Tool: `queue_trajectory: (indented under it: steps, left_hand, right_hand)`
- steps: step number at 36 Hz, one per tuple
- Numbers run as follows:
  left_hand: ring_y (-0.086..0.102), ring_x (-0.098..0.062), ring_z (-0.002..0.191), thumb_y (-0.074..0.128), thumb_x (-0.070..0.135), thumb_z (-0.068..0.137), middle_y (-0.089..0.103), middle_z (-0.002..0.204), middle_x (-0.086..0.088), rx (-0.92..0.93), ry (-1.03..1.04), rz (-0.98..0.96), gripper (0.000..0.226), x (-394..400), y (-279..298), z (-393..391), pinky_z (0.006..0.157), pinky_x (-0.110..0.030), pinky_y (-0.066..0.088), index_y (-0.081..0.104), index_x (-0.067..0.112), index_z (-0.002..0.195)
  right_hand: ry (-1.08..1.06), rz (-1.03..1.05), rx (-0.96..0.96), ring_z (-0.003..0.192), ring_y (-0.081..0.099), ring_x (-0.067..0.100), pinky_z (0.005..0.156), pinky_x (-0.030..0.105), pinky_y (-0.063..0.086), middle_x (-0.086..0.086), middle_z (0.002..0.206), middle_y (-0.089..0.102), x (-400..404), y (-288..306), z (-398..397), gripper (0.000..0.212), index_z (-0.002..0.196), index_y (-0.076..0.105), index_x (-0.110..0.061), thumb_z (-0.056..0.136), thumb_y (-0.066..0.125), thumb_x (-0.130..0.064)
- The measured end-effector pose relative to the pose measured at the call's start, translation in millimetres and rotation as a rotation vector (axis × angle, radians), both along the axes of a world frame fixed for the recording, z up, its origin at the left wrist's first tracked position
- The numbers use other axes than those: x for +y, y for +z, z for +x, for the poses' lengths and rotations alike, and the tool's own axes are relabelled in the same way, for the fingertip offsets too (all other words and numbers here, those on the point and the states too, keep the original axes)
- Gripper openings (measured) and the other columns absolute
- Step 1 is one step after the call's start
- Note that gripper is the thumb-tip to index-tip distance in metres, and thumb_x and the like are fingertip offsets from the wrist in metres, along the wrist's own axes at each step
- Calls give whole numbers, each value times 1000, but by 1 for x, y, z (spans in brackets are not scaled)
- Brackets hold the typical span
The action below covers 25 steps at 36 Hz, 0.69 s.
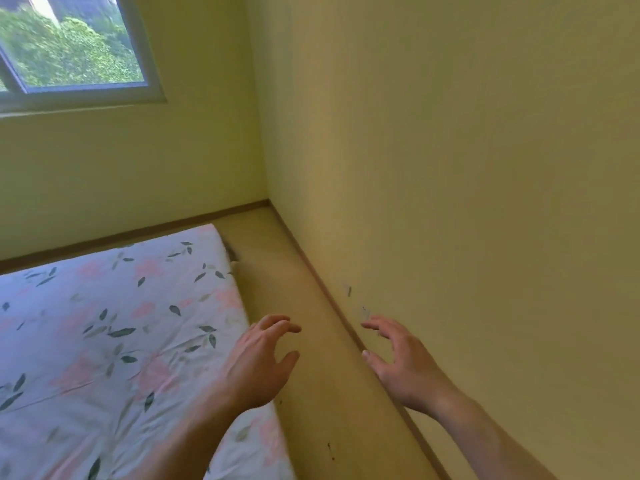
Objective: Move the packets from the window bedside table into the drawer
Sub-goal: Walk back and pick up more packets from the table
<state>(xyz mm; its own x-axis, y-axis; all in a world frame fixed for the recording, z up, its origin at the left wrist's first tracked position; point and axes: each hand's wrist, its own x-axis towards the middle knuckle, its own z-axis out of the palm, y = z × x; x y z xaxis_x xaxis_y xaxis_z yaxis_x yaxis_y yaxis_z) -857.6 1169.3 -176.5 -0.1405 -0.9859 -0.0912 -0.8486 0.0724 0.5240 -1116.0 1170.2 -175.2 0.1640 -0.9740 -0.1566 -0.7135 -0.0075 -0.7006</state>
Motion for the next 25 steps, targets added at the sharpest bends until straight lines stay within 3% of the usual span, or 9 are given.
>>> queue_trajectory:
  steps: [4, 8, 12, 16, 25]
  left_hand:
    - [42, -6, 134, 59, 44, 97, 37, 145, 24, 2, 74, 12, 37, -27, 2, -27, 112, -26, 33, 52, 43, 133]
    - [44, -6, 133, 59, 47, 95, 36, 146, 27, -14, 188, 15, 37, -51, 3, -24, 112, -30, 36, 50, 48, 131]
    - [47, -4, 128, 60, 47, 95, 38, 146, 27, -32, 353, -6, 37, -71, 9, 0, 111, -30, 38, 51, 48, 131]
    - [47, -1, 124, 62, 47, 94, 38, 143, 30, 5, 498, -9, 35, -100, 6, 33, 108, -28, 39, 53, 48, 128]
    - [44, -4, 130, 63, 43, 94, 39, 144, 25, 51, 616, -26, 37, -233, -8, 113, 112, -28, 36, 53, 45, 130]
  right_hand:
    - [86, -4, 25, 139, 41, 4, 117, 20, 28, -15, 150, 43, -60, 11, -32, 46, 139, 53, -32, 95, 66, -28]
    - [198, -25, 12, 137, 42, 5, 118, 24, 31, -13, 153, 42, -122, 23, -30, 47, 139, 53, -31, 94, 67, -28]
    - [350, -35, -18, 137, 41, 3, 117, 22, 30, -17, 151, 41, -183, 29, 3, 48, 140, 52, -33, 95, 67, -29]
    - [472, -26, -48, 138, 40, 3, 119, 29, 32, -24, 148, 39, -243, 35, 45, 48, 140, 51, -37, 95, 67, -31]
    - [578, -58, -55, 138, 38, 1, 120, 34, 33, -24, 149, 39, -400, 31, 135, 49, 139, 51, -40, 94, 68, -33]
